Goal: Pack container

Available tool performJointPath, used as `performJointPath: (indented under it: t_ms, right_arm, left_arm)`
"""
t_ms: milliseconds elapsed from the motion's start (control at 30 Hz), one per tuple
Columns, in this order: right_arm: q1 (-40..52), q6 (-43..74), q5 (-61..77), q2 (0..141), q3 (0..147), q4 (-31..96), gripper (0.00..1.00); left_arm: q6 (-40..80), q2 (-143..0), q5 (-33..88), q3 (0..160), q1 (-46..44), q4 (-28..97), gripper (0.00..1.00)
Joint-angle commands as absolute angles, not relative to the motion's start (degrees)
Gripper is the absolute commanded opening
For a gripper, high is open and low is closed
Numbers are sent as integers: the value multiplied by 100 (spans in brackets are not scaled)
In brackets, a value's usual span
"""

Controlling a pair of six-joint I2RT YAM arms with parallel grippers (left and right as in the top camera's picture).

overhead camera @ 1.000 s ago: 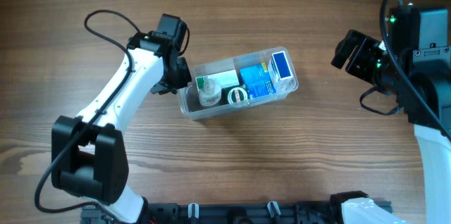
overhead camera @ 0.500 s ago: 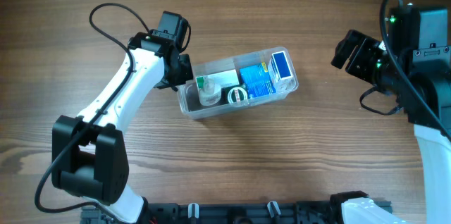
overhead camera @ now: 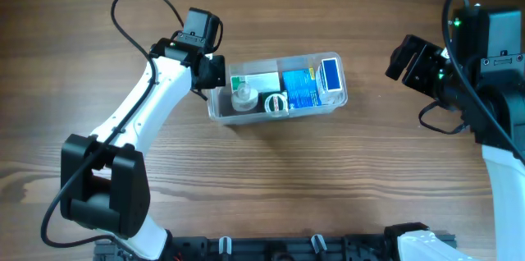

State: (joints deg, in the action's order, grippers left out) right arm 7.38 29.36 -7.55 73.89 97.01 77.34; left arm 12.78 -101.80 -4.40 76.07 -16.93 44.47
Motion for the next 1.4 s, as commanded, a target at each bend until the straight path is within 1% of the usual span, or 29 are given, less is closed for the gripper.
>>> performJointPath:
  t_ms: [0,167,300,433,667,733,800,833,867,900,1100,1167,1233,1367]
  right_arm:
    - [716,3002,-770,7406,9778,7734,100]
    - [716,3000,-770,7406,9778,7736,100]
    - [716,3002,-770,7406,9778,7734,100]
    - [716,3002,-770,7406,9778,7736,100]
    - [716,3002,-770,7406,9778,7736,100]
    - [716,3000,-770,7406,9778,7736,100]
    - [716,3002,-770,7406,9778,7736,100]
    - [716,3002,-770,7406,9778,7734,100]
    - [716,3002,-770,7406,9778,7736,100]
    - [716,3002,-770,7406,9778,7736,100]
    - [716,3000,-770,7406,9778,7736,100]
    - [716,3002,-770,7406,9778,7736,100]
    - [716,3002,-770,7406,9778,7734,100]
    - [716,3002,-770,7406,9778,7734,100]
  left_arm:
    - [462,-10202,-585,7594,-1686,4195,4]
    - [169,-10202,-585,7594,-1686,3962,5]
    - [172,-10202,-582,7594,-1686,3940,10]
    - [268,-10202,-534,7594,-1686,4077,19]
    - [392,-10202,-425,7592,-1686,4248,22]
    - [410,-10202,-399,7592,-1686,4296,26]
    - [526,-10202,-390,7594,-1686,4329,27]
    - [543,-10202,-390,7594,-1686,4327,36]
    - [543,-10202,-390,7596,-1686,4327,46]
    - [569,-10200,-392,7596,-1686,4329,49]
    - [1017,-9981,-392,7616,-1686,4425,49]
    - [1122,-9786,-390,7620,-1686,4440,52]
    - [1146,-9518,-395,7620,-1686,4462,59]
    - [1273,-8890,-600,7620,-1686,4517,63]
